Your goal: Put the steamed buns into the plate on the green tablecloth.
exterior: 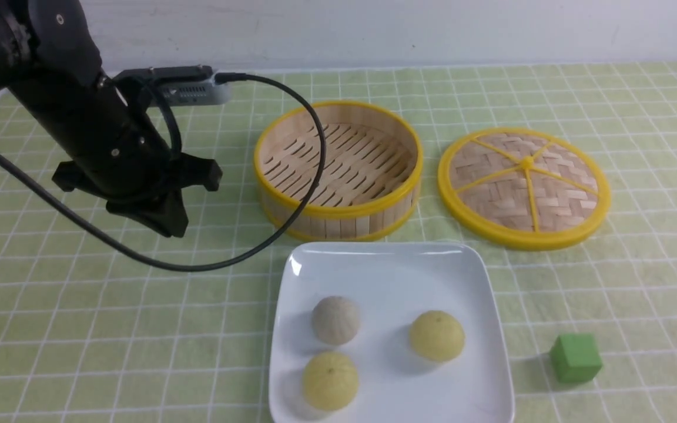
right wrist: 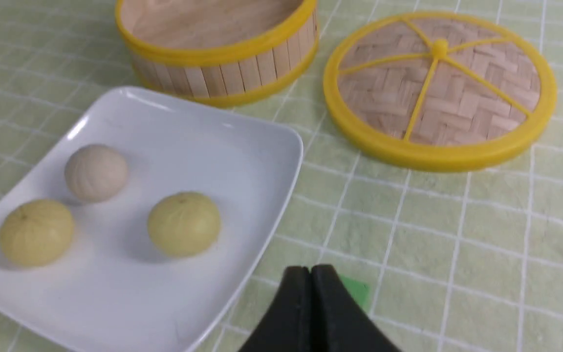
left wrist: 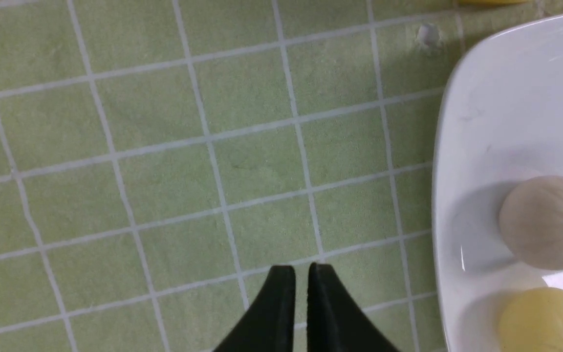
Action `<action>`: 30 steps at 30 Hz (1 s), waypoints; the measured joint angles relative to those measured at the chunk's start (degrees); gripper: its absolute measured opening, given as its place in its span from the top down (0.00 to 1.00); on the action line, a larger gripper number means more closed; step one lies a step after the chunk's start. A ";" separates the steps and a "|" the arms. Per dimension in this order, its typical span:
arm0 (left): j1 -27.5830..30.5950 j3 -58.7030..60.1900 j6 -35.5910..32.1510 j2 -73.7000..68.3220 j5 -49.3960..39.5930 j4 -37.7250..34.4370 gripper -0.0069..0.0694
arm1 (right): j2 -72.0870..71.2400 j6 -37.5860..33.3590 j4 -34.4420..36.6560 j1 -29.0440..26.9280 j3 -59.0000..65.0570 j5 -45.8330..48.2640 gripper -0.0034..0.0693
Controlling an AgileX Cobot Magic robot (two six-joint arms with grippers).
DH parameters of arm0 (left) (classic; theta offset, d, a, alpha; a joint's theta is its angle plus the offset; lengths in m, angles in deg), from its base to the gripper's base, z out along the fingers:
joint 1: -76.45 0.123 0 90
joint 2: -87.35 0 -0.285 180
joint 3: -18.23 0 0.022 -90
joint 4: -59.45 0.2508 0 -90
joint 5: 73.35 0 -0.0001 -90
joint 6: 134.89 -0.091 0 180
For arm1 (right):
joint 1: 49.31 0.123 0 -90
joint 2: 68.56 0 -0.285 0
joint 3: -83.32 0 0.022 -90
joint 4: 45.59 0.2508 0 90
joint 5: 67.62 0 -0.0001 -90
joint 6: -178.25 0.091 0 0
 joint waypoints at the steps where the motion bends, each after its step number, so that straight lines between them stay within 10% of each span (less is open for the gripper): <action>1: 0.00 0.00 0.00 0.00 -0.01 0.00 0.82 | 0.00 0.00 0.00 0.00 0.00 -0.27 0.97; 30: 0.00 0.00 0.26 0.00 -2.41 3.33 0.79 | -15.03 0.00 -3.16 -6.53 11.99 -3.84 0.96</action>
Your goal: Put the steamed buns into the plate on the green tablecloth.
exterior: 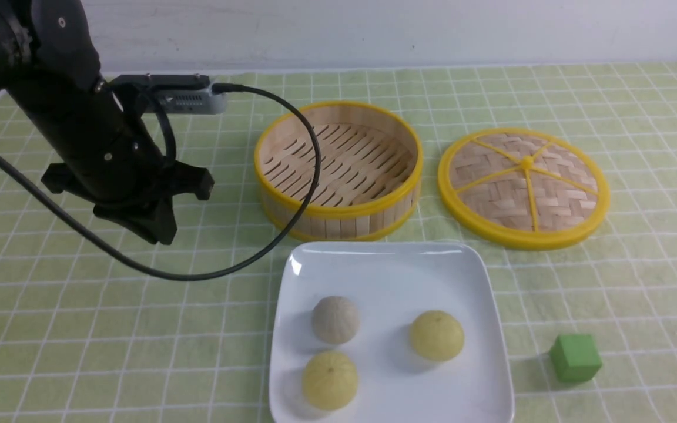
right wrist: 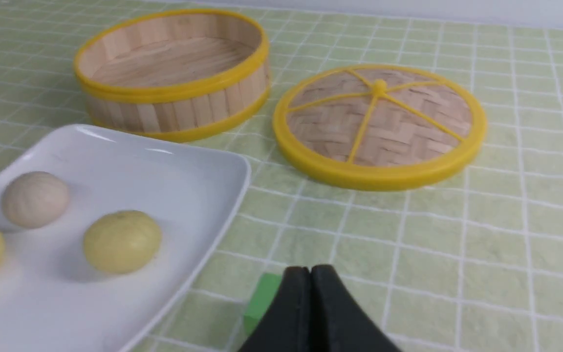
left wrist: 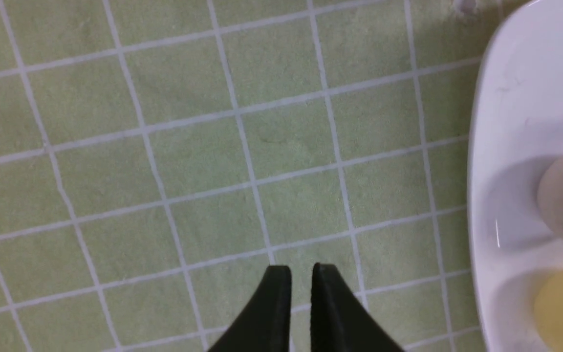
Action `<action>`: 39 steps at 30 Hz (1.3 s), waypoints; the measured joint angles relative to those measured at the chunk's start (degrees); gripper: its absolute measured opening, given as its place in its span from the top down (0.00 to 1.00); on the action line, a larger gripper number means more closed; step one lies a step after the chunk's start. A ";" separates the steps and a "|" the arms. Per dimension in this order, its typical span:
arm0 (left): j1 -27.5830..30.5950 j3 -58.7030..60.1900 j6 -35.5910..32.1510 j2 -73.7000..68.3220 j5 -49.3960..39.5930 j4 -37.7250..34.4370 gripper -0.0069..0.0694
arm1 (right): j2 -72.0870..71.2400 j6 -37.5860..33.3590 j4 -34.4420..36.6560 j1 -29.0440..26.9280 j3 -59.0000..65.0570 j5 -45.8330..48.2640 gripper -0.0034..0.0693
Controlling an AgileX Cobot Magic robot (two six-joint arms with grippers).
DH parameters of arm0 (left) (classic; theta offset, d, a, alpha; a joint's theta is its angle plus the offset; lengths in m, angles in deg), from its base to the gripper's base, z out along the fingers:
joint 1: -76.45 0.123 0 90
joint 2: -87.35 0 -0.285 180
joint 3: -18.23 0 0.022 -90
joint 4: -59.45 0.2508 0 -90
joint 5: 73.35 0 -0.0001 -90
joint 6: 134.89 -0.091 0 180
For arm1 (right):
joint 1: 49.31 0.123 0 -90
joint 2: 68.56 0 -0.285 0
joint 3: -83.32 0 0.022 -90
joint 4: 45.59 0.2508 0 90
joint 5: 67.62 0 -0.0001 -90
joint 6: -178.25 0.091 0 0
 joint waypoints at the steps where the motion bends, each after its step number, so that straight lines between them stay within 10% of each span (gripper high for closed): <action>1: 0.00 0.00 0.00 0.00 -0.06 0.08 0.79 | -0.38 0.00 -0.05 -0.30 0.68 0.18 0.96; 17: -1.20 12.88 1.14 31.97 -5.78 1.81 0.91 | -9.81 0.00 -0.81 -10.10 9.62 3.34 0.95; 21: -2.19 29.19 1.55 51.92 4.82 -2.53 0.91 | -9.81 0.00 -0.81 -10.10 9.62 3.34 0.94; 27: -2.26 54.93 9.95 87.34 43.96 -6.97 0.91 | -9.81 0.00 -0.81 -10.10 9.62 3.34 0.94; 39: -2.26 60.97 12.87 97.43 39.18 4.59 0.91 | -9.81 0.00 -0.81 -10.12 9.67 3.34 0.93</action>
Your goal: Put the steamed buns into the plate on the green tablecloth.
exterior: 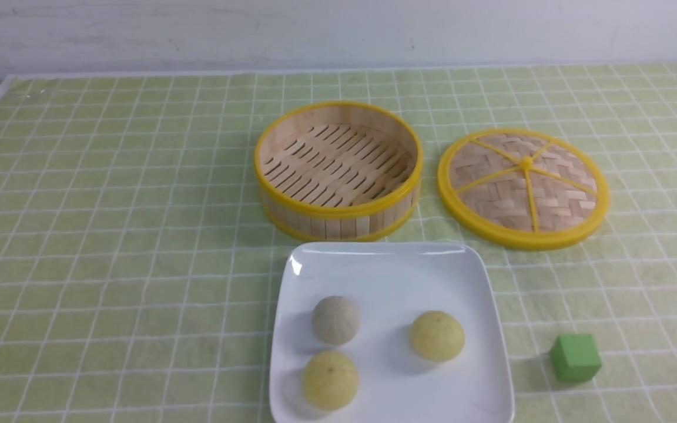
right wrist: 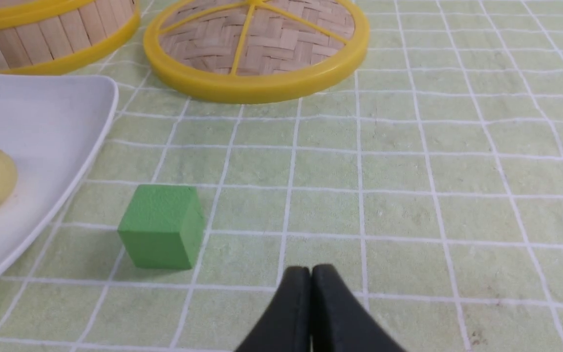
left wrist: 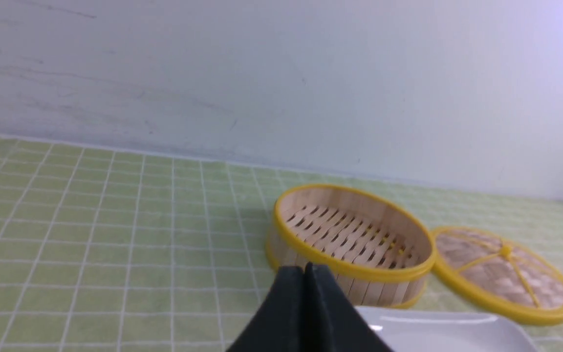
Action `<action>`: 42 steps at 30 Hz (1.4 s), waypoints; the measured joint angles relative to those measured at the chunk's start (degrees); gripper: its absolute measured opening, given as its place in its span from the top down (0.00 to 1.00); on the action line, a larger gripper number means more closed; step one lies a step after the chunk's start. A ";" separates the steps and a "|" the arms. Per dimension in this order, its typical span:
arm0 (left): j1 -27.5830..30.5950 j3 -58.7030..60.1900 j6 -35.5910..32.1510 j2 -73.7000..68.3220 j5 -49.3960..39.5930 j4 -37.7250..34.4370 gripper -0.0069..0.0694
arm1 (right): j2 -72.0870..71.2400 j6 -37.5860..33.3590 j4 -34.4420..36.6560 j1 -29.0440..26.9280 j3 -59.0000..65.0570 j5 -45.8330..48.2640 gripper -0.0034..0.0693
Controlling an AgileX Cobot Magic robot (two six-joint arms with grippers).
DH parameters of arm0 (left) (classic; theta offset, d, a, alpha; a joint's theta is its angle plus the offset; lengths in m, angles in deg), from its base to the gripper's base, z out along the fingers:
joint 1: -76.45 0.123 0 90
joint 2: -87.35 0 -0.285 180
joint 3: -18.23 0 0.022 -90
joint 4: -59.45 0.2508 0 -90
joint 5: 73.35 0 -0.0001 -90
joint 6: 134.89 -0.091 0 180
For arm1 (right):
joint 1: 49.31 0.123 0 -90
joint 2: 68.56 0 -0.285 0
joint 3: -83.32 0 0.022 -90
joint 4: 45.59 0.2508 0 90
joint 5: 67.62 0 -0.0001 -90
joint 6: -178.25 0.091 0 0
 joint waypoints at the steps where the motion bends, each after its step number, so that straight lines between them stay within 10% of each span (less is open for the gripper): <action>1: 0.00 0.00 0.00 0.00 -0.79 0.67 0.91 | 0.00 0.00 0.00 0.00 0.00 0.00 0.93; 14: 0.28 2.90 0.47 0.00 -2.66 3.47 0.89 | 0.00 0.00 0.00 0.00 0.00 0.00 0.90; 23: 13.64 20.13 1.93 0.00 6.14 6.33 0.88 | 0.00 0.00 0.00 0.00 0.00 0.00 0.90; 42: 14.23 20.87 1.96 0.00 4.41 8.03 0.86 | 0.00 0.00 0.00 0.00 0.00 0.00 0.87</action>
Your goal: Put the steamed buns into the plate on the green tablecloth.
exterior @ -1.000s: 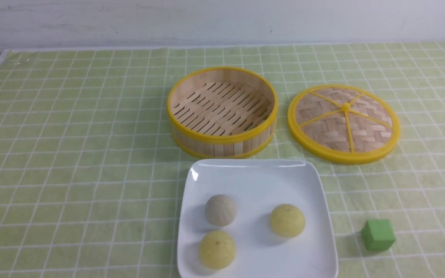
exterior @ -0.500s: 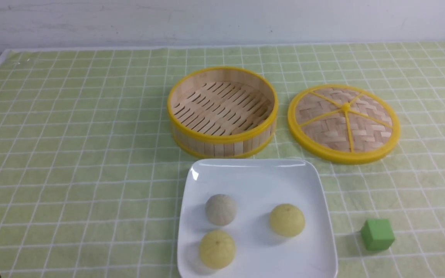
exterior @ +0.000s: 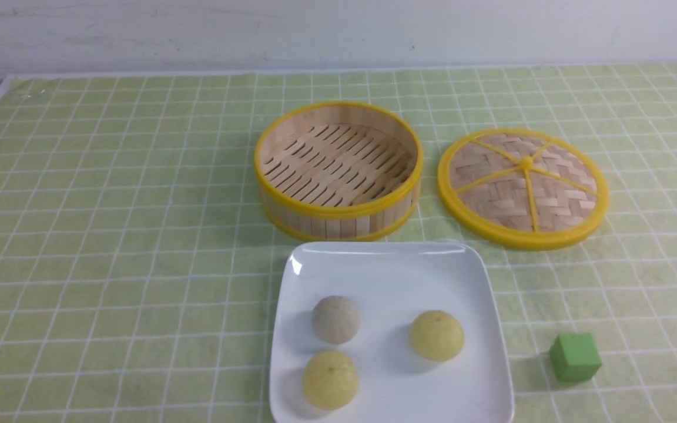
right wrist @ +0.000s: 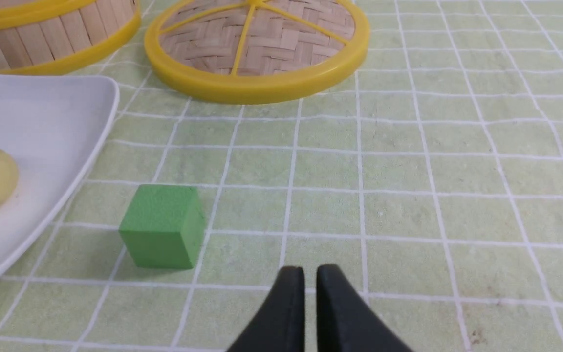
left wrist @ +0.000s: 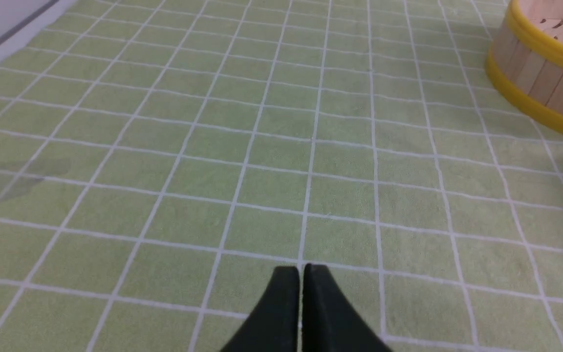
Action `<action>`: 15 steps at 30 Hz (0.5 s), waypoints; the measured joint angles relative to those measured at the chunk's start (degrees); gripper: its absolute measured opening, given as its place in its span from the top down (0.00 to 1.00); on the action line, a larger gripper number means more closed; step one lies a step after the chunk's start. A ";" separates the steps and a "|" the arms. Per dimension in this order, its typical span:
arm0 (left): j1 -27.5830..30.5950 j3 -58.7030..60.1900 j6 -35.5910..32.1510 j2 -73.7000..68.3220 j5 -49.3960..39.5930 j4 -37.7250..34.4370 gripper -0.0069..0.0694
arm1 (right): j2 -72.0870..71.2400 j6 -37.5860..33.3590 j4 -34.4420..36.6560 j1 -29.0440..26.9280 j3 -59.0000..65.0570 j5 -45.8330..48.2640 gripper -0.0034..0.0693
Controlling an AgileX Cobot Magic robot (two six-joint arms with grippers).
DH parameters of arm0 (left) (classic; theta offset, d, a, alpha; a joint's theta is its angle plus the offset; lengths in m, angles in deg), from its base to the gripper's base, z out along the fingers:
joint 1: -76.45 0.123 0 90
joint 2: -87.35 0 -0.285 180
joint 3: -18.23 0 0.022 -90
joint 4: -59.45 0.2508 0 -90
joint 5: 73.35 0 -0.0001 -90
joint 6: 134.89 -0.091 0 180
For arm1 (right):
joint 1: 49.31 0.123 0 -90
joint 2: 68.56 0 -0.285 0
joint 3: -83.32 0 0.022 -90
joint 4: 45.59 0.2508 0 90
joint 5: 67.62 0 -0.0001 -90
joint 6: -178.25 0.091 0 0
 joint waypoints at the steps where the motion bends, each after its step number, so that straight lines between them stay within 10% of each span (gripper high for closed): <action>1: 0.00 0.00 0.00 0.00 -0.02 0.00 0.86 | 0.00 0.00 0.00 0.00 0.00 0.00 0.87; 15: 0.00 0.00 0.00 0.00 -0.09 0.18 0.86 | 0.00 0.00 0.00 0.00 0.00 0.00 0.84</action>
